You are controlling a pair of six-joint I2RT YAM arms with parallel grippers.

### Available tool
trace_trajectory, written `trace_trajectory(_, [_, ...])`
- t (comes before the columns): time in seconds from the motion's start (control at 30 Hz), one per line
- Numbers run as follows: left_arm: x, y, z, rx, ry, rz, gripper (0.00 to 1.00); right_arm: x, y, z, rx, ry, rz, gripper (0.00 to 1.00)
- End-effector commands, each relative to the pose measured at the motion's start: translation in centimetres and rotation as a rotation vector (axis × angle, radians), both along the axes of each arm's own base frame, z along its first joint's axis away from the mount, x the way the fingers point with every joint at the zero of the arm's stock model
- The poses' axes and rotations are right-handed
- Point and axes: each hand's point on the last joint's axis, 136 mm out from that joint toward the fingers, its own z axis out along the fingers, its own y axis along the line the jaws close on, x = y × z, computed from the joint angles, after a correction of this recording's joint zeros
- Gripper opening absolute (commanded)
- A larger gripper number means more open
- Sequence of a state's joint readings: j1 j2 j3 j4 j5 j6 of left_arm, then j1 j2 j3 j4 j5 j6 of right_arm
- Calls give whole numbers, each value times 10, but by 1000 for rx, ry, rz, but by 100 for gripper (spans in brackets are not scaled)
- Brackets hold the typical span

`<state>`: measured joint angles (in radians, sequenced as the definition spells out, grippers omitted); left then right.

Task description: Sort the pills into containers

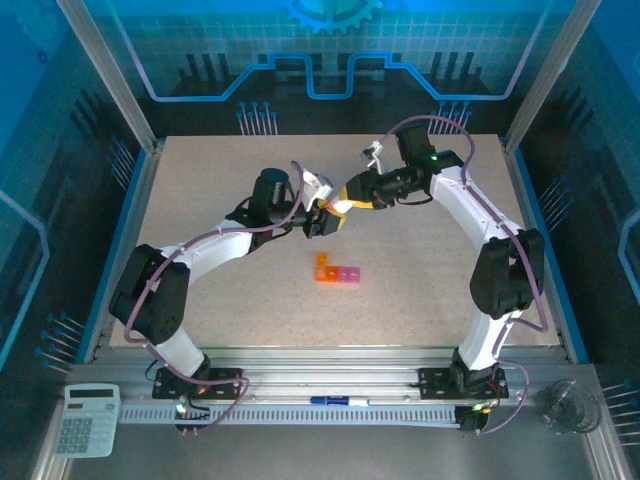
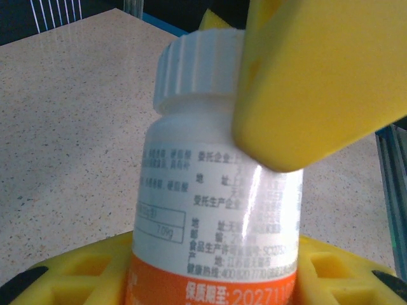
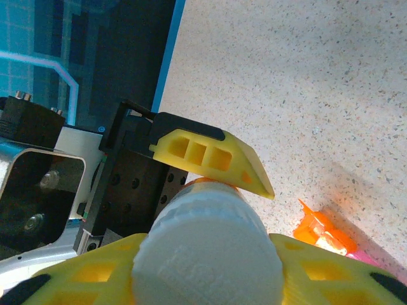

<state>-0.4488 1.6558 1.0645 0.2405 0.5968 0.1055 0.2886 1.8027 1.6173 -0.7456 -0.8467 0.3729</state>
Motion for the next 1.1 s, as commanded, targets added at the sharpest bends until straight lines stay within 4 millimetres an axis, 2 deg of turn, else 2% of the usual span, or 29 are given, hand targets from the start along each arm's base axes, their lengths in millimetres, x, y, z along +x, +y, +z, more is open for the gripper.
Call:
trace_trajectory(0.0, [7,-3,16,-27,-26,-7,13,-10,8,14,35,-5,32,53])
trace_trajectory(0.17, [7,-2,17,-26,-27,-1,1,-3,-1,24,28,-35,-6,71])
trace_trajectory(0.27, [7,0,22,-27,-42,8,0,-1,-17,39,51,-69,-57,79])
trace_trajectory(0.4, [7,2,30,-26,-72,17,0,2,-43,56,84,-112,-161,81])
trace_trajectory(0.5, [8,2,36,-32,-92,21,0,12,-57,61,114,-116,-278,81])
trace_trajectory(0.63, [10,2,42,-33,-105,29,0,24,-66,58,98,-113,-433,81])
trace_trajectory(0.83, [10,3,47,-34,-129,31,0,36,-58,49,48,-119,-527,82])
trace_trajectory(1.07, [9,2,48,-35,-131,23,0,40,-33,42,33,-107,-487,82])
